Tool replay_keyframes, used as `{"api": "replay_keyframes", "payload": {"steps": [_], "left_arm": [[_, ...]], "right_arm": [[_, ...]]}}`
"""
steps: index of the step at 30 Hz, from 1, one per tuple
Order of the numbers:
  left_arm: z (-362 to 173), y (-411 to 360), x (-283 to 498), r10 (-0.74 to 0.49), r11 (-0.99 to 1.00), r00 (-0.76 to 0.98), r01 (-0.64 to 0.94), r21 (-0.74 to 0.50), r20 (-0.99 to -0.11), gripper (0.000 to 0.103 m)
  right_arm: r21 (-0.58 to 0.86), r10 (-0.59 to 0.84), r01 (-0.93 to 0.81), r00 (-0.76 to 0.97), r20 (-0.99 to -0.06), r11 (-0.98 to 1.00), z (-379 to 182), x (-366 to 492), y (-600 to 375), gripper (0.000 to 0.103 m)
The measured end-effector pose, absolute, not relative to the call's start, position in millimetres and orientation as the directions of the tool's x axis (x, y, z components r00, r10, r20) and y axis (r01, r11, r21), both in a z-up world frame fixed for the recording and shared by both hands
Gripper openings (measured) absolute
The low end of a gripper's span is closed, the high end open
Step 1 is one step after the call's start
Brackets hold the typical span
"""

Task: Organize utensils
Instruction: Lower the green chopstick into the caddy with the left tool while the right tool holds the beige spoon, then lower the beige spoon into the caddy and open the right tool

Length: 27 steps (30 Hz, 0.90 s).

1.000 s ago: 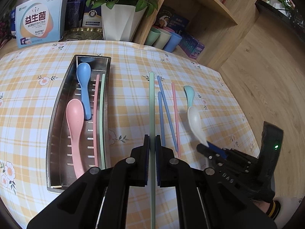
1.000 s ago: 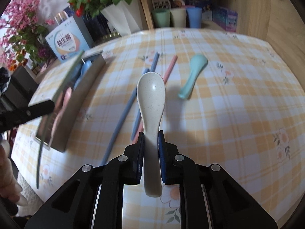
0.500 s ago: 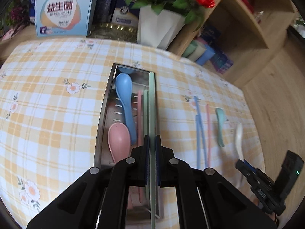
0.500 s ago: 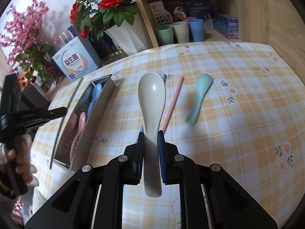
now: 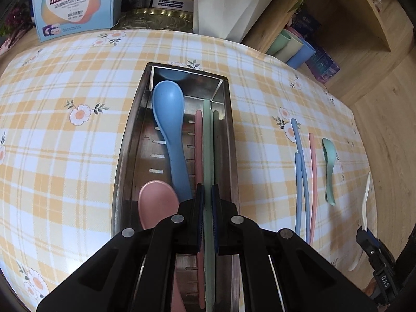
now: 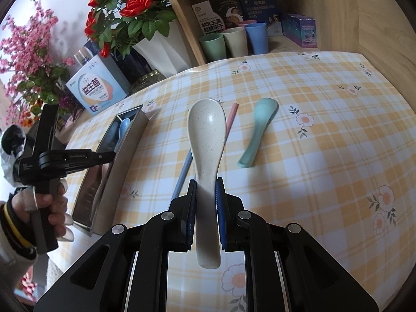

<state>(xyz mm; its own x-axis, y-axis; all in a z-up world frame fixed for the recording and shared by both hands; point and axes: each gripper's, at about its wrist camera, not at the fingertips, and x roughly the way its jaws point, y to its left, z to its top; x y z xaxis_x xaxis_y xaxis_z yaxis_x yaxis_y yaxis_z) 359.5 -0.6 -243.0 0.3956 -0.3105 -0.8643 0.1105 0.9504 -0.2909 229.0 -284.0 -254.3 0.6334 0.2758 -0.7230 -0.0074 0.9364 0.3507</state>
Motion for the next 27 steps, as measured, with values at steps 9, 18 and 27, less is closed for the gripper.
{"api": "replay_keyframes", "payload": {"steps": [9, 18, 27], "left_arm": [[-216.8, 11.1, 349.5, -0.310, 0.951, 0.441, 0.150, -0.272, -0.842, 0.047], [-176.0, 47.4, 313.2, -0.216, 0.974, 0.548, 0.173, -0.143, -0.808, 0.097], [-165.4, 97.3, 282.3, -0.179, 0.983, 0.619, 0.142, -0.115, -0.765, 0.097]], "right_arm": [[0.334, 0.283, -0.038, 0.624, -0.728, 0.942, -244.8, 234.8, -266.1, 0.015], [0.327, 0.325, -0.103, 0.573, -0.752, 0.939, -237.2, 255.1, -214.5, 0.015], [0.319, 0.374, -0.196, 0.476, -0.796, 0.927, -235.5, 274.3, -132.1, 0.015]]}}
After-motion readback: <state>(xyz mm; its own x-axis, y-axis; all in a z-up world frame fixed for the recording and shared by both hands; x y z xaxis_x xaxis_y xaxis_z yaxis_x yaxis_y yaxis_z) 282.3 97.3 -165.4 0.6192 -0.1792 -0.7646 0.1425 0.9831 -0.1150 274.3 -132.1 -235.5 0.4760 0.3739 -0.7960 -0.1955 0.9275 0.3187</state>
